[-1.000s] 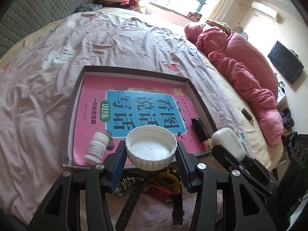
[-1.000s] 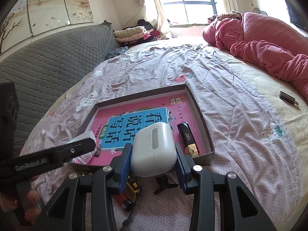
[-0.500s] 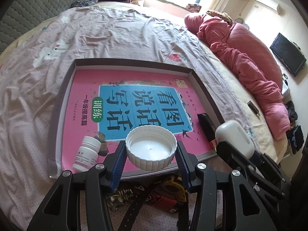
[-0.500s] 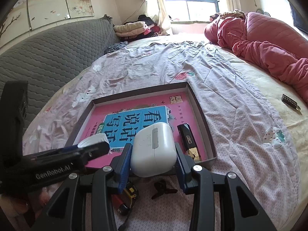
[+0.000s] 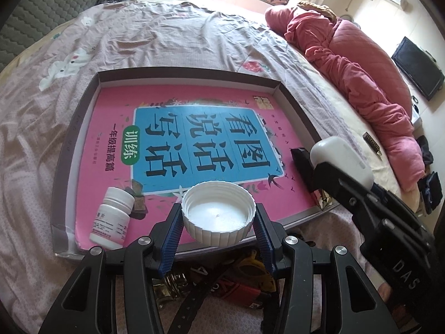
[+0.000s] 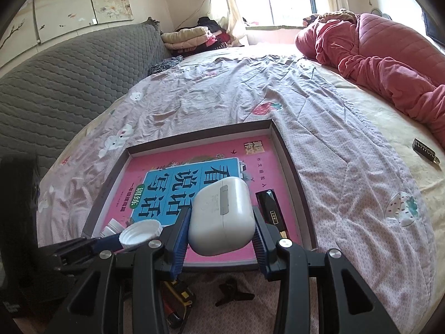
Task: Organize rigid objects
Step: 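Carry the bottle cap over the tray with the left tool while the right tool carries the earbud case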
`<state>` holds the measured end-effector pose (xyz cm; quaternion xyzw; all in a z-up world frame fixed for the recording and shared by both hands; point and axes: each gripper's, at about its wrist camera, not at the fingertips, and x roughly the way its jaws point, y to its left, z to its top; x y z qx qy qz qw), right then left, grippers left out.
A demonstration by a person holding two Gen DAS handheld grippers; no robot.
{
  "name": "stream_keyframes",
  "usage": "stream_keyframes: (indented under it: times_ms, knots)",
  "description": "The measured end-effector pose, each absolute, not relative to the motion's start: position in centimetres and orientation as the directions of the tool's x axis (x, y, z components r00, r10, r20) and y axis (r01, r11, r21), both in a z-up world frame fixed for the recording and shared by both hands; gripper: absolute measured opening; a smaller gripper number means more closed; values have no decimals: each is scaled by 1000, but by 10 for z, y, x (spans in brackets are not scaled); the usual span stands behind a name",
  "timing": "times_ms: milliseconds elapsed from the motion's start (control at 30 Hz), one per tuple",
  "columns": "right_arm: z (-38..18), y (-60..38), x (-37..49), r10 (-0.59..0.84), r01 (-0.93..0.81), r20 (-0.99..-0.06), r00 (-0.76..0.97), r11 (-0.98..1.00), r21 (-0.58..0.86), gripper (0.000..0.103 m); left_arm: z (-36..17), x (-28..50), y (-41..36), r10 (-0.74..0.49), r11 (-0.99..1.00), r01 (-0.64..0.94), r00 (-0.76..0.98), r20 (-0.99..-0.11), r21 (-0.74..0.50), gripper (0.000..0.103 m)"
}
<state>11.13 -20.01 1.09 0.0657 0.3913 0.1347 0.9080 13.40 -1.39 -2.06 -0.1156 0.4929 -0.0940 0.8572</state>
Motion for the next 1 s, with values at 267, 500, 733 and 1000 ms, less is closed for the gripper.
stream_keyframes:
  times_ms: [267, 500, 733, 1000]
  knots:
    - [8, -199, 118, 301, -196, -699, 649, 953, 229, 41, -30, 139, -15, -274, 957, 48, 476, -835, -287, 51]
    - [-2, -199, 123, 301, -184, -714, 632, 954, 239, 41, -33, 141, -16, -275, 958, 62, 468, -840, -279, 51]
    - [-11, -195, 127, 312, -189, -731, 607, 950, 249, 41, -34, 141, -15, -273, 959, 63, 463, -843, -276, 51]
    - [-14, -192, 128, 322, -192, -738, 593, 947, 259, 41, -34, 141, -14, -271, 960, 62, 461, -845, -274, 51]
